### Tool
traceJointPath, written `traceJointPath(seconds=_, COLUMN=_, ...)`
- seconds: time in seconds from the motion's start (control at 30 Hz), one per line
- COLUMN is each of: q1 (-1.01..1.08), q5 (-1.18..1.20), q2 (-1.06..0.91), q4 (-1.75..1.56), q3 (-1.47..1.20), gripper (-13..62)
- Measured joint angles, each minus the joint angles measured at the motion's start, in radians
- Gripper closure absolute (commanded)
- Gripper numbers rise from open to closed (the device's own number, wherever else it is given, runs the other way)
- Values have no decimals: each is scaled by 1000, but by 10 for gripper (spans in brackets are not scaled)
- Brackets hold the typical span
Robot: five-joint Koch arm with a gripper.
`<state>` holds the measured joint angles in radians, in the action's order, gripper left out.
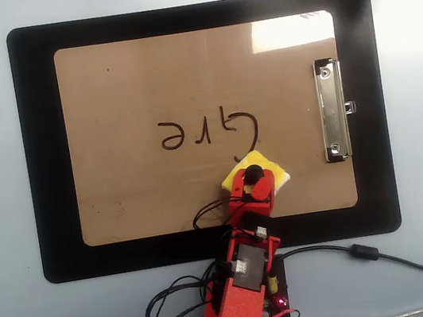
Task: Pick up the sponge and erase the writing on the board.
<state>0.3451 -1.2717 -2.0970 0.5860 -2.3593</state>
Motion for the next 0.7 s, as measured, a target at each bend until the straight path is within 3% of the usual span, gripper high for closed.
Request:
traceJointPath(seconds=0.27, q1=2, q5=5, q2=-26, q4=-229, q3=-144, gripper=574)
traceJointPath(seconds=0.4, q1=3, q5=3, q2=178, q4=-430, q3=-104, gripper=575)
traceJointPath(seconds=0.57, q1=-23, q5=-5, q2=497, q4=-540, q3=178, gripper=575)
traceJointPath(seconds=0.7, q1=-34, q5=-26, q2=540, q4=-563, q3=216, gripper=575)
